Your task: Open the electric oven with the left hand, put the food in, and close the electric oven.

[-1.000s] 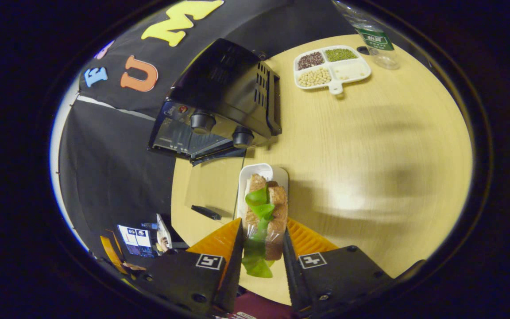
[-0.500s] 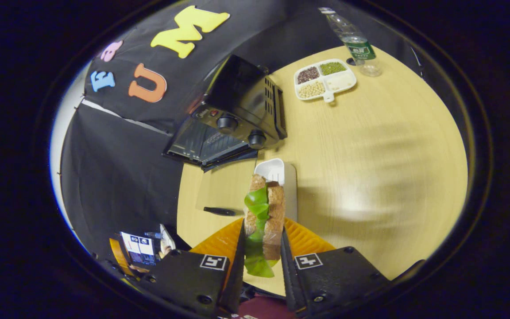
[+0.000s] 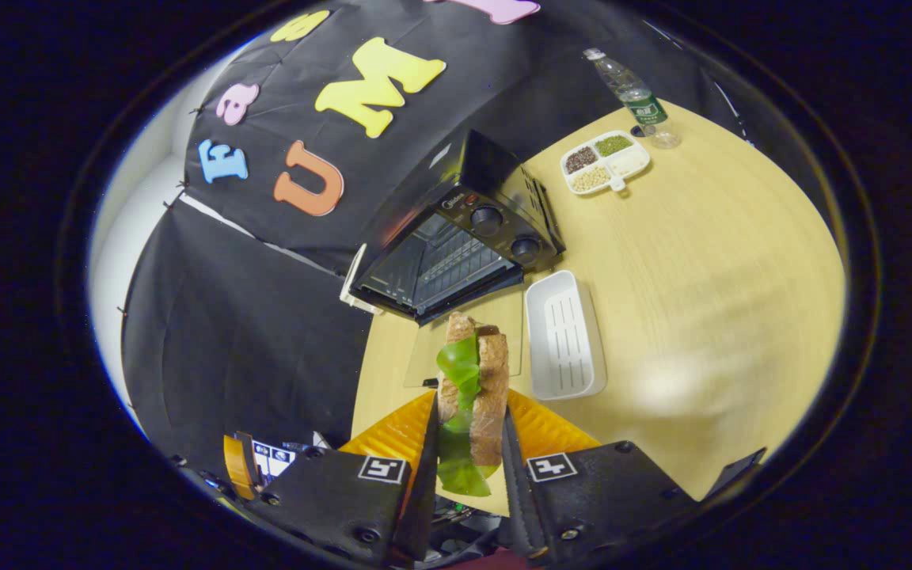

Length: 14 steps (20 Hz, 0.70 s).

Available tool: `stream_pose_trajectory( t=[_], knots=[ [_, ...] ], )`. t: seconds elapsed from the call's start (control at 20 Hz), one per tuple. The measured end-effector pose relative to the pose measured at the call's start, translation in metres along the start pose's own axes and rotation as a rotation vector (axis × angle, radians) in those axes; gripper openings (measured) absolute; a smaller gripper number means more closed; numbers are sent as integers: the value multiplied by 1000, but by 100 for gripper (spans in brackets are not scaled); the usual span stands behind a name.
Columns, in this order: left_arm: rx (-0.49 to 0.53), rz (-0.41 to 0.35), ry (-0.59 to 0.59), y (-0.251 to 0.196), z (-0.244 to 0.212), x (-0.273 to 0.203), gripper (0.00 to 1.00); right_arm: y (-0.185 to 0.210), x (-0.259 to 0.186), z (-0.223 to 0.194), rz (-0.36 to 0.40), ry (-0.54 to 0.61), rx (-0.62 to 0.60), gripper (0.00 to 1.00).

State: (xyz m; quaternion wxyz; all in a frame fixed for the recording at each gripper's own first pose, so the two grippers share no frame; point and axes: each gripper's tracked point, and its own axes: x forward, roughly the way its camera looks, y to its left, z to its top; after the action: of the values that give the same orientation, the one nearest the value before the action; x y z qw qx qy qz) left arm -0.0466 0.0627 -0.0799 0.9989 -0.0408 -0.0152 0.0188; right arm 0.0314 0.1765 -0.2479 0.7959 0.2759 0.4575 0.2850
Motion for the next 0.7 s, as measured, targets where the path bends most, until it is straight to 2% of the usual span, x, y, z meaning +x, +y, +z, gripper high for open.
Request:
stream_pose_trajectory(
  t=[0.35, 0.55, 0.7],
  knots=[
    [15, -39, 3, 10, -4, -2, 94, 52, 68, -19, 65, -154, 109, 42],
    [15, -40, 9, 24, -18, -2, 94, 70, 114, -3, 92, -255, 167, 42],
    [10, -22, 45, 37, -31, 3, 94, 69, 152, 22, 65, -358, 189, 42]
  ],
)
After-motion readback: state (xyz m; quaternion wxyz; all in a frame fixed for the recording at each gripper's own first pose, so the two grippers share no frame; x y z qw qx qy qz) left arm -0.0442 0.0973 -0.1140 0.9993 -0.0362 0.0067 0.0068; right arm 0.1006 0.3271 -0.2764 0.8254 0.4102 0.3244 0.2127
